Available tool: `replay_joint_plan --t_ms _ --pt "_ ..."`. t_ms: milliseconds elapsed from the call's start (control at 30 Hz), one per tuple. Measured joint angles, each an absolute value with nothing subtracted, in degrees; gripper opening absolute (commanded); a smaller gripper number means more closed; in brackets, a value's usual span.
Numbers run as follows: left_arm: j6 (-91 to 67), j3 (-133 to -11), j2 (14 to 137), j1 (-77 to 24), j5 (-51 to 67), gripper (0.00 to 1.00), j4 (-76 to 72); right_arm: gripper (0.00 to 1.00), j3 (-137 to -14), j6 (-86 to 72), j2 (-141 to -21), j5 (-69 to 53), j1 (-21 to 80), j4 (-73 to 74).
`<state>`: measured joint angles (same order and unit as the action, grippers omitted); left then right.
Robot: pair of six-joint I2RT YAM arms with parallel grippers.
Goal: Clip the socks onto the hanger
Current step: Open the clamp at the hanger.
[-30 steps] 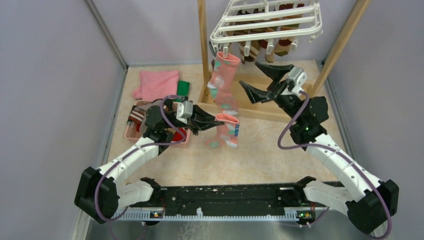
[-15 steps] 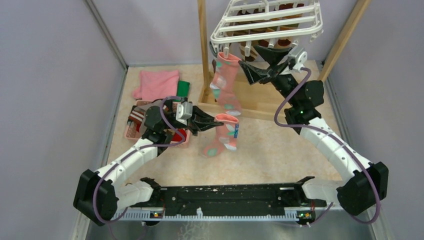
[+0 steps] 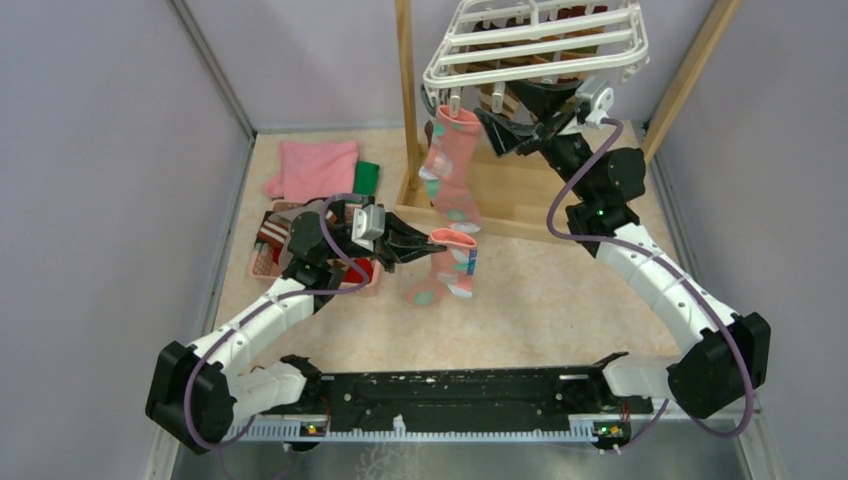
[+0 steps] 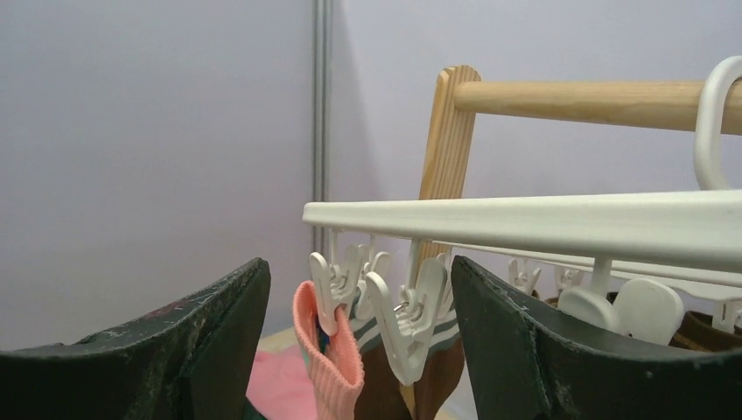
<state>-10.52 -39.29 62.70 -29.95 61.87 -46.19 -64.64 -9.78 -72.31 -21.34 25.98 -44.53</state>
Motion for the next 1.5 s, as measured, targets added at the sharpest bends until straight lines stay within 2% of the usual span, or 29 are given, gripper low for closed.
replay_joint_plan --t_ms 867,1500 --pt "-10.31 -39.29 62.7 -29.95 61.87 0.0 -45.78 0.73 -68.77 -13.34 -74.94 -29.21 23.03 -42.22" --pt "-10.33 -39.29 62.7 -30.06 61.91 0.0 -45.78 0.63 -65.54 -15.25 -71.75 -28.56 21.82 -43.68"
